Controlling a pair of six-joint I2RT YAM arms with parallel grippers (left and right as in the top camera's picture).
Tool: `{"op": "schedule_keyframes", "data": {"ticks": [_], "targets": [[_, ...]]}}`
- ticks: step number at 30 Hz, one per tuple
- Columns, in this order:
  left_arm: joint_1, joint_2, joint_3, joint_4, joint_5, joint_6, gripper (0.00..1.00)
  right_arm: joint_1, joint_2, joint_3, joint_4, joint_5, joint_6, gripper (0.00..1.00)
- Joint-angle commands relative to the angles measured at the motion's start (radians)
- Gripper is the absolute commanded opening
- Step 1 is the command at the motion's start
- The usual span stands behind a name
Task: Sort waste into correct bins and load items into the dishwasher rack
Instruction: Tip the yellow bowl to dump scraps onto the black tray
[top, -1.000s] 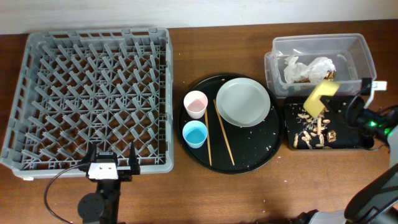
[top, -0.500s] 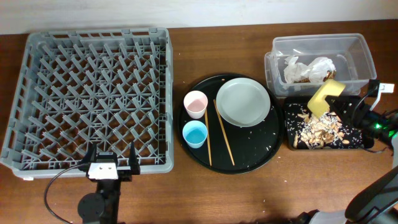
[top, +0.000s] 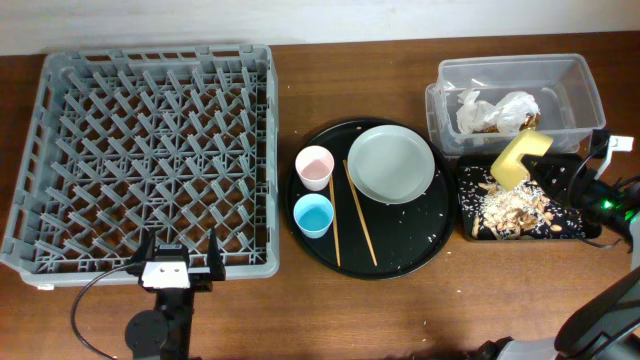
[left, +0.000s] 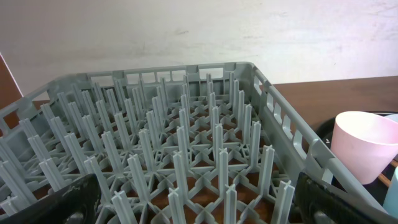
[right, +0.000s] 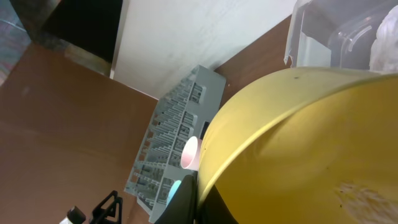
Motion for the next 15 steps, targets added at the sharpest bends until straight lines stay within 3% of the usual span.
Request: {"op": "schedule_keyframes", "data": {"ticks": [1,15], "targets": [[0.0,-0.005,-0.003,-0.003,0.003,0.013,0.99,0.001,-0.014,-0.003,-0.024,-0.04,-0.026,0.04],[0.0,-0.005,-0.003,-0.003,0.003,0.013,0.99,0.004,-0.015,-0.003,-0.036,-0.05,0.035,0.04]]}}
